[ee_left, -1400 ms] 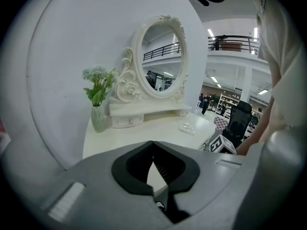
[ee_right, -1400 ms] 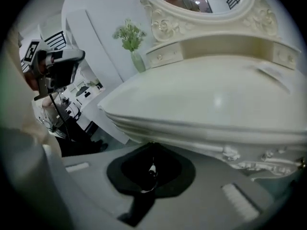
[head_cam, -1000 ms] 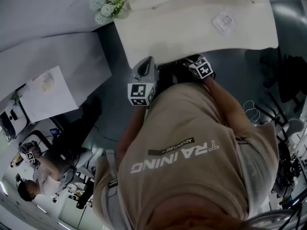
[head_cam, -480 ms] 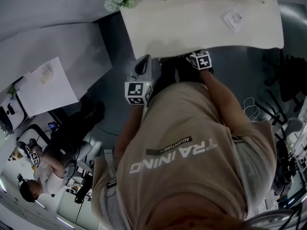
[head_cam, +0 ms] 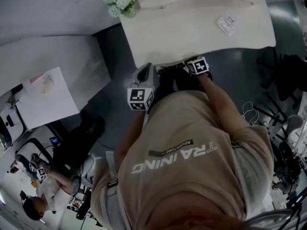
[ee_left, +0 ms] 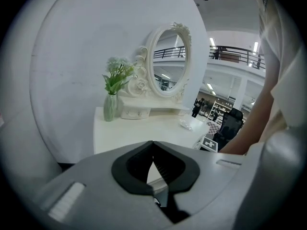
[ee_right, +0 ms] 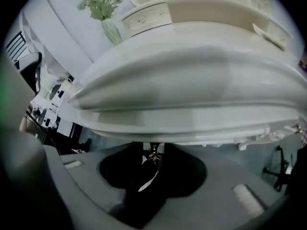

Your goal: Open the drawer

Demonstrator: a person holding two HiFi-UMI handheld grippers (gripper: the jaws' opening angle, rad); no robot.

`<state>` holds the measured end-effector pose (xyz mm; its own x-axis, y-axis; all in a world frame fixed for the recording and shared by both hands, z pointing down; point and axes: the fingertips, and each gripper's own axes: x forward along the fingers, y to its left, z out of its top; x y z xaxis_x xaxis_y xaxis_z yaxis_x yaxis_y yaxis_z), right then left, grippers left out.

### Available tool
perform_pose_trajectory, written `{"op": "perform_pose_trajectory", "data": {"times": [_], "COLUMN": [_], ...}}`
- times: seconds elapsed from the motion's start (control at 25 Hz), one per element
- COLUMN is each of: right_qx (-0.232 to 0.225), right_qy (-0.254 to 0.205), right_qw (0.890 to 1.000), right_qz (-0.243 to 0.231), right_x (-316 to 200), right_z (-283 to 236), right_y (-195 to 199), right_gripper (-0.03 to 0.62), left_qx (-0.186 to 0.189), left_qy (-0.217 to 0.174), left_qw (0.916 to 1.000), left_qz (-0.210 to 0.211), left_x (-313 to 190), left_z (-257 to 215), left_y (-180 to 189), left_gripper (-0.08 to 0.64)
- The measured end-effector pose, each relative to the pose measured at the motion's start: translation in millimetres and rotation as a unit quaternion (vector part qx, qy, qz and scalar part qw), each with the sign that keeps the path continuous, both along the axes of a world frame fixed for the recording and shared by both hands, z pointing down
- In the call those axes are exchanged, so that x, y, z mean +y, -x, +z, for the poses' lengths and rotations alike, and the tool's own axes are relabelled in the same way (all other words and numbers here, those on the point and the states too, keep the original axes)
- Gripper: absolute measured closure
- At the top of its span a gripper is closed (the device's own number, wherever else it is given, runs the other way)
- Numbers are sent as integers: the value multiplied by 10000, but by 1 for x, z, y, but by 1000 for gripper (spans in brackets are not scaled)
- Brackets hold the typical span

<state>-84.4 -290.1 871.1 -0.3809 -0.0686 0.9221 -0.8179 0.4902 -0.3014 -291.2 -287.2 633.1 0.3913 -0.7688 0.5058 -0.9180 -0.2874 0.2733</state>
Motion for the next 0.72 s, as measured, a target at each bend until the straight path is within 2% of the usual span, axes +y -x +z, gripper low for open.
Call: {"op": "perform_pose_trajectory", "data": {"times": [0.2,0.36,0.72], "right_qx": [102,159,-68], "right_qy": [128,169,240], "right_qw": [9998,9995,9997], "right_qz": [95,209,-30], "right_x": [22,55,81], "right_z": [-3,-3,-16], "right_y": [2,-12,-24], "right_gripper": [449,456,460], "left_qx": [60,74,-213], "left_qy": [54,124,13], "left_qw": [9997,9995,9997], "left_qz": [237,282,-68], "left_x": [7,21,46], "left_z": [18,27,10], "left_y": [5,7,-2], "left_gripper": [561,561,561]}}
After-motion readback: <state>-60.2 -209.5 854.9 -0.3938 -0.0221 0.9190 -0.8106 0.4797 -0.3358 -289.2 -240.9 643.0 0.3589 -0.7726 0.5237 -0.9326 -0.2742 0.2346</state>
